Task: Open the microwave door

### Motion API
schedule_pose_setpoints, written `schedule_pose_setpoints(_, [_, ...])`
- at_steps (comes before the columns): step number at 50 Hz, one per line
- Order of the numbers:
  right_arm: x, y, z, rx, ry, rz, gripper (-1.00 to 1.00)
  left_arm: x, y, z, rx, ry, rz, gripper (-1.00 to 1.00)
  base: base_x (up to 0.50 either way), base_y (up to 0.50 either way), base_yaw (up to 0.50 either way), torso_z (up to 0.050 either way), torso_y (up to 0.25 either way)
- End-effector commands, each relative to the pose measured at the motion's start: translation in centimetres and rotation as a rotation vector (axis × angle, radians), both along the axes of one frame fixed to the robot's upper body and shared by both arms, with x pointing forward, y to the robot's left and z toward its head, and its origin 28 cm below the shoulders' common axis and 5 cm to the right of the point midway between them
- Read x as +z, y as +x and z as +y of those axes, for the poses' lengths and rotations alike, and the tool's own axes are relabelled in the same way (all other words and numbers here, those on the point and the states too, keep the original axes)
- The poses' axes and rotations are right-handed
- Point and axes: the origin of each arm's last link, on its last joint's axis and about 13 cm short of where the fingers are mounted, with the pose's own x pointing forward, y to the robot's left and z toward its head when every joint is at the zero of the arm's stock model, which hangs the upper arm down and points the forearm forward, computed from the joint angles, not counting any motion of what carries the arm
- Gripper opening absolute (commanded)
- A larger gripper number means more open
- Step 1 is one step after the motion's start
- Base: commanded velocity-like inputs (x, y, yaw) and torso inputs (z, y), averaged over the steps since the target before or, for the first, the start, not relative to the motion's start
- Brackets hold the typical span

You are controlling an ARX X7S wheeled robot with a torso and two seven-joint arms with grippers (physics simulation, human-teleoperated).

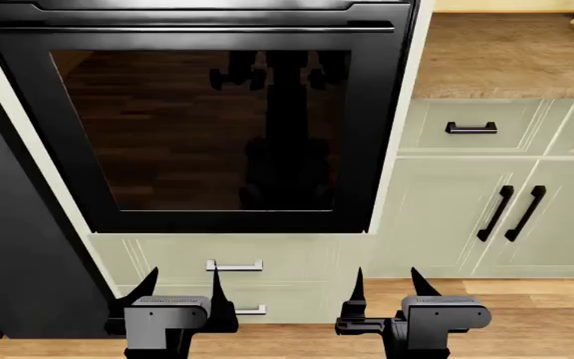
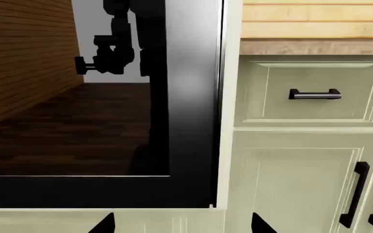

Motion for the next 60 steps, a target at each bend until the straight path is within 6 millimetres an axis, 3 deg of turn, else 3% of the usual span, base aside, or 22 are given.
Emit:
schedule_pose_setpoints(1, [0.1,0.0,0.0,-0.001,0.003,-0.001,1.00,0.0,0.0,0.0,-0.001,0.001,0.002,1.00,0.00,0.00,0.00,0.000,0.000])
schedule_pose_setpoints(12, [0.3,-0.1,0.0,-0.003,0.008,-0.006,1.00,-0.1,-0.1,0.0,-0.017,0.018,0.005,1.00,0.00,0.00,0.00,0.000,0.000])
schedule_pose_setpoints(18, [0.5,-0.1,0.0,-0.002,0.009,-0.012,1.00,0.3,-0.1,0.1,-0.016,-0.002,-0.013,1.00,0.00,0.00,0.00,0.048,0.000])
schedule_pose_setpoints(25, [2.0,0.2,0.0,0.000,0.007,-0.055,1.00,2.6,0.6,0.5,-0.016,0.007,-0.084,1.00,0.00,0.00,0.00,0.050,0.000])
schedule_pose_setpoints(31, [6.9,1.0,-0.1,0.008,-0.029,-0.195,1.00,7.8,1.8,0.7,-0.026,0.021,-0.242,1.00,0.00,0.00,0.00,0.050,0.000])
schedule_pose_setpoints(38, [14.4,0.8,-0.2,0.016,-0.073,-0.392,1.00,14.9,2.5,1.2,-0.035,0.018,-0.449,1.00,0.00,0.00,0.00,0.050,0.000])
schedule_pose_setpoints(48, [24.0,-1.3,-0.4,0.003,-0.118,-0.663,1.00,23.6,1.1,1.8,-0.044,0.016,-0.716,1.00,0.00,0.00,0.00,0.050,0.000])
schedule_pose_setpoints(53, [27.5,-2.0,-1.2,-0.040,-0.155,-0.789,1.00,26.4,0.0,2.2,-0.053,-0.021,-0.797,1.00,0.00,0.00,0.00,0.050,0.000])
schedule_pose_setpoints(60, [30.0,-4.7,-0.7,-0.011,-0.141,-0.864,1.00,28.8,-2.4,2.9,-0.054,-0.037,-0.901,1.00,0.00,0.00,0.00,0.050,0.000])
